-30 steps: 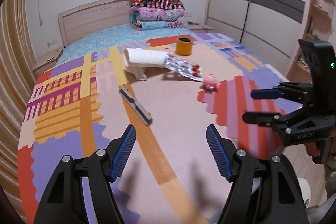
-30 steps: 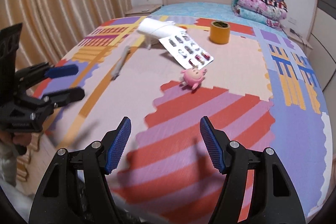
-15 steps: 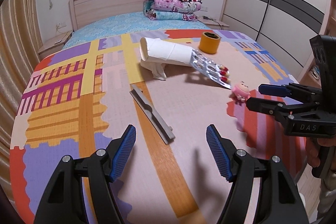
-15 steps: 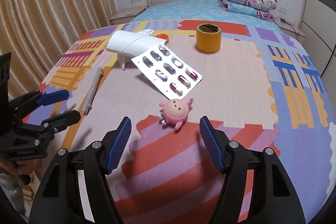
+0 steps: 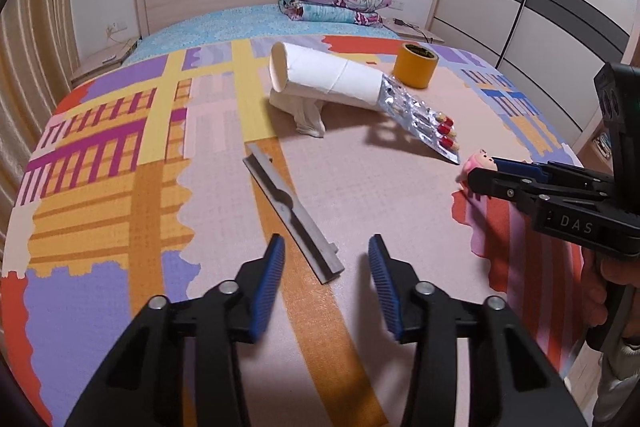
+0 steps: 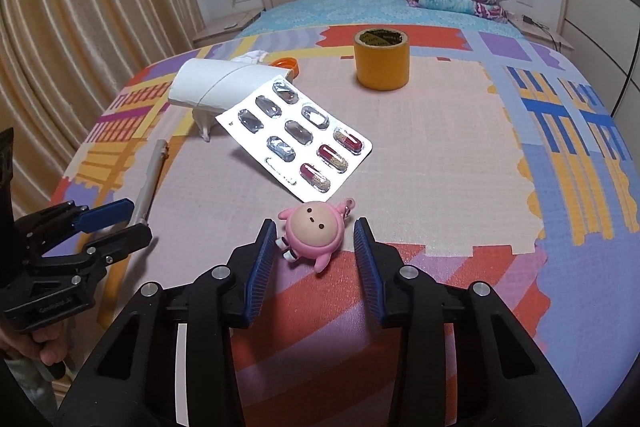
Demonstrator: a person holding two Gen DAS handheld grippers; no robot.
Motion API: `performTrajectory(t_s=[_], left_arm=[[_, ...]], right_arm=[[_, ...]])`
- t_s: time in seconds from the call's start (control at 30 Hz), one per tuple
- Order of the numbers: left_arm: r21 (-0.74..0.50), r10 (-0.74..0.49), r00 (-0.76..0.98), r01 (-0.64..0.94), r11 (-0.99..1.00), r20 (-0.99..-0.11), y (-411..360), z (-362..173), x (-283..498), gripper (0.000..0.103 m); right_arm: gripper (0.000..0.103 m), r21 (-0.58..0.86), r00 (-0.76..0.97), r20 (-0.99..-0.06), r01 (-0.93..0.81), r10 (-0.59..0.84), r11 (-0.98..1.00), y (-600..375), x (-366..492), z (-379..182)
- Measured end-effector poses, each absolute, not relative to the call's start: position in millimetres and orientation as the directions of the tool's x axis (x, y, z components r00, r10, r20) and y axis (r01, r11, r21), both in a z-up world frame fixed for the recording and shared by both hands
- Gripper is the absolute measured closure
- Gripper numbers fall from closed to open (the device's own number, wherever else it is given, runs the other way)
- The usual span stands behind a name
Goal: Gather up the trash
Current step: 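Close the left tool on the grey stick, then carry the grey stick with the left tool while the right tool carries the piggy over the bin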
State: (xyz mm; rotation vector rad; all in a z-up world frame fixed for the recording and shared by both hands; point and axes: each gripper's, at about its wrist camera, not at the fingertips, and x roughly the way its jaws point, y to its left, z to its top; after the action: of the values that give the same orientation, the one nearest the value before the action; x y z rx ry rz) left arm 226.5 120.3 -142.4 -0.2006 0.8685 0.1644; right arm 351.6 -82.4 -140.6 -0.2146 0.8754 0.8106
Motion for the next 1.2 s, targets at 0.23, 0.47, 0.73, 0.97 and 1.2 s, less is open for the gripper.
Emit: performTrajectory(t_s=[0.23, 0.47, 0.73, 0.97, 1.2], left_arm=[[-0.110, 0.051, 0.643, -0.209, 0.972, -0.764, 121.8, -141.9, 220.7, 0.092], [-0.083, 0.075, 0.657, -0.206, 0.975, -0.750, 116.1, -132.6, 211.4, 0.093], [-0.066, 0.082, 0.682, -0.188, 0.980, -0.727, 99.9, -112.6, 195.3, 0.093], [-0.055, 0.085, 0.702, -0.174, 0.983, -0.707, 82.1, -95.0, 173.5, 0.093], [-0.053, 0.065, 0.730, -0.137, 0.989, -0.680, 50.3, -76.7, 143.7, 0.093]], right_arm=[[0.069, 0.156, 0.367, -0.748, -0.713, 0.553, 0.684, -80.1, 349.3, -140.0], [0.070, 0.152, 0.383, -0.734, -0.711, 0.560, 0.686, -88.6, 342.9, -130.7], [0.070, 0.143, 0.401, -0.716, -0.718, 0.572, 0.682, -101.8, 327.2, -116.4], [0.070, 0.142, 0.417, -0.690, -0.724, 0.592, 0.675, -117.7, 305.3, -99.7], [0.070, 0.144, 0.409, -0.671, -0.746, 0.618, 0.650, -132.8, 278.8, -88.1]])
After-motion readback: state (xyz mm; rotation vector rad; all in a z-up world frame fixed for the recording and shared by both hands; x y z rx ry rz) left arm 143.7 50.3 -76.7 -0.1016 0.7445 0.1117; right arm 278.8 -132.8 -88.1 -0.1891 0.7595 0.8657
